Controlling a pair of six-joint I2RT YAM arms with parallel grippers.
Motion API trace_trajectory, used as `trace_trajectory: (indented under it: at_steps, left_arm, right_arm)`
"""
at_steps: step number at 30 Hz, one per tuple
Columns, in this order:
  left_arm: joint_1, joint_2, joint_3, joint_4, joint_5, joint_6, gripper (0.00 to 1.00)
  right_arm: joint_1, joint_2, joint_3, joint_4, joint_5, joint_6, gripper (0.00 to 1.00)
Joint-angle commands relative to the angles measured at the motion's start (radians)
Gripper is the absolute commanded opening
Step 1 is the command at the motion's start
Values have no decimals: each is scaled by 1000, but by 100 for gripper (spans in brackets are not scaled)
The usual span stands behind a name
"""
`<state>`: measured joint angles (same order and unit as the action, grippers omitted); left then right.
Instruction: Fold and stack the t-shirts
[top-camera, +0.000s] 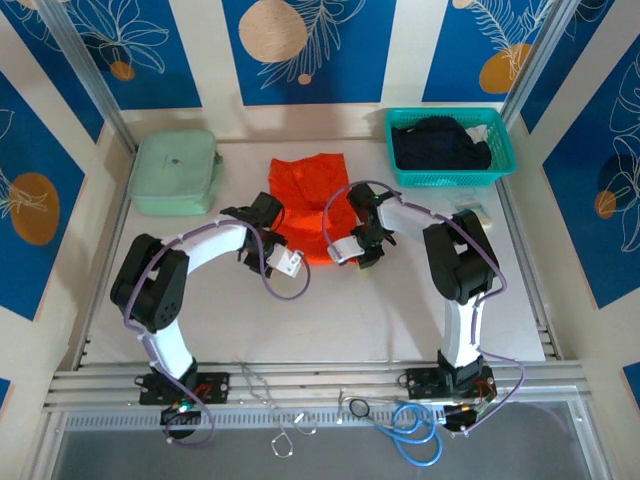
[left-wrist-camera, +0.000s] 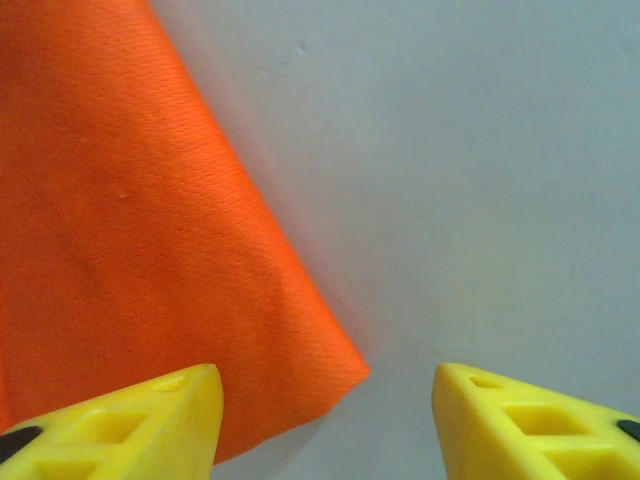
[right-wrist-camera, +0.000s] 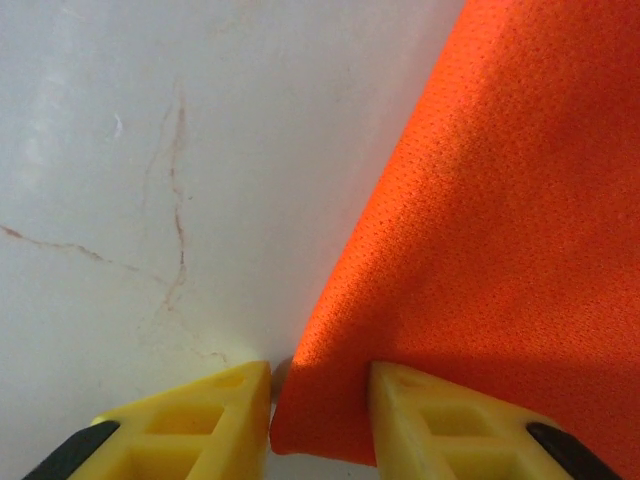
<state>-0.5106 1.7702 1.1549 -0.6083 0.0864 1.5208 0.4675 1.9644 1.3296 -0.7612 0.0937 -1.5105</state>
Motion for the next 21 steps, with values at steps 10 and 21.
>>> trace_trajectory:
  at_steps: [10, 21]
  left_arm:
    - [7, 19, 10, -71, 27, 15, 56]
    - [8, 185, 106, -55, -11, 10, 49]
  right_arm:
    - [23, 63, 10, -13, -35, 34, 32]
    - [34, 41, -7, -30, -33, 35, 31]
